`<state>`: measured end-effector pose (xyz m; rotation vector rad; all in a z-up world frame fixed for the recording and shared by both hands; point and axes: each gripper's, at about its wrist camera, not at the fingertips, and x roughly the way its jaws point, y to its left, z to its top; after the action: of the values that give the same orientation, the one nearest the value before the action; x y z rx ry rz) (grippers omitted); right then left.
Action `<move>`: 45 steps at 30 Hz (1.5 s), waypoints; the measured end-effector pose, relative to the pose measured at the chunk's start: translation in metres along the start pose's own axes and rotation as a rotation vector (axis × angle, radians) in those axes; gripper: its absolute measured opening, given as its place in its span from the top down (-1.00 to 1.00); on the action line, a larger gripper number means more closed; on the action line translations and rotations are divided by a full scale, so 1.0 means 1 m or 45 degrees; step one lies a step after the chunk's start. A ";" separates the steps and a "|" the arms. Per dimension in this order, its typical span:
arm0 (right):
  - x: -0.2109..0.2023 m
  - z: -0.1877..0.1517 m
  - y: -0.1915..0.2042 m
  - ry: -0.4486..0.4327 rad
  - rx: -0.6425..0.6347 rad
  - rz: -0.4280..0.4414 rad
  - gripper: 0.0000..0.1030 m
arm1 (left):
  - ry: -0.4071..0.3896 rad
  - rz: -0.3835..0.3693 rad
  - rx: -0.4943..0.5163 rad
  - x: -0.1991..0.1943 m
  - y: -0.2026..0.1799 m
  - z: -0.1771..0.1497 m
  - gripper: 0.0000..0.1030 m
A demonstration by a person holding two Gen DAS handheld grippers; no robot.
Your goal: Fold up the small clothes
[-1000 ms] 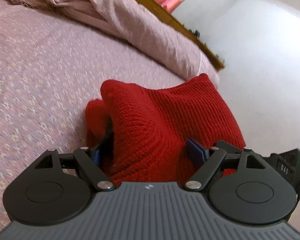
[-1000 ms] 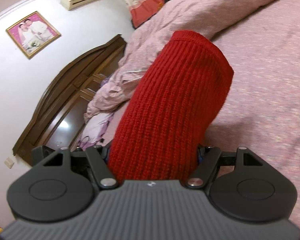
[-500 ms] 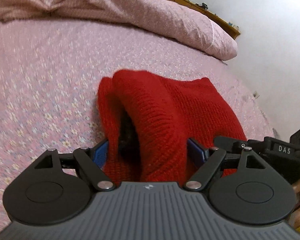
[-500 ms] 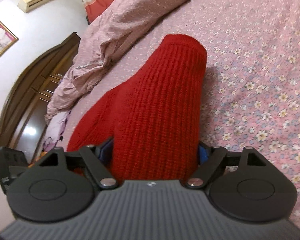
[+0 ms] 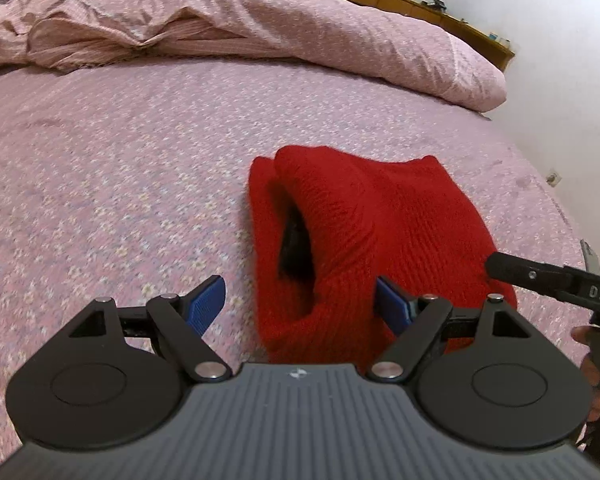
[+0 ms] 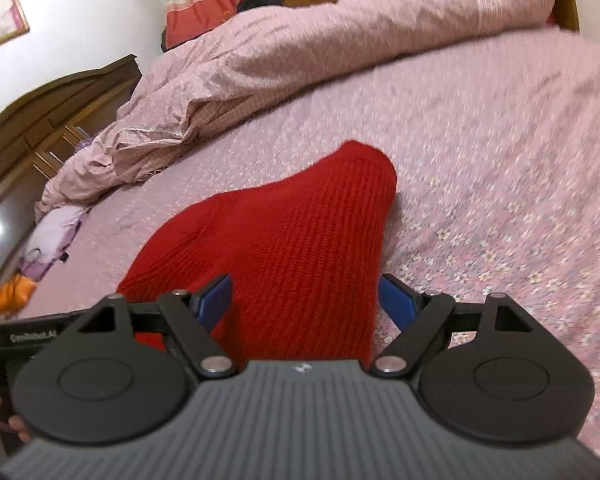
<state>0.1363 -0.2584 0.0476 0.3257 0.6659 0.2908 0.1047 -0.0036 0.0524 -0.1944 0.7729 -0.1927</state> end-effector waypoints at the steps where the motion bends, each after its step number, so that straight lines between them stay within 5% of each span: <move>1: -0.002 -0.002 0.002 -0.005 -0.007 -0.014 -0.59 | 0.007 0.005 -0.006 0.000 0.001 -0.002 -0.64; 16: 0.024 -0.034 0.016 0.041 -0.072 -0.101 -0.72 | 0.060 0.113 0.020 0.019 0.001 -0.021 -0.68; 30: -0.016 -0.039 0.042 -0.033 -0.163 -0.149 -0.68 | 0.059 0.120 0.025 -0.016 -0.012 -0.024 -0.68; 39: -0.042 -0.054 0.053 -0.054 -0.163 -0.162 -0.68 | 0.072 0.205 0.064 -0.034 -0.026 -0.045 -0.69; 45: -0.045 -0.063 0.056 -0.002 -0.177 -0.180 -0.68 | 0.089 0.192 0.081 -0.038 -0.033 -0.052 -0.69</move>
<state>0.0536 -0.2113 0.0473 0.1450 0.6598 0.2009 0.0380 -0.0320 0.0492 -0.0688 0.8460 -0.0815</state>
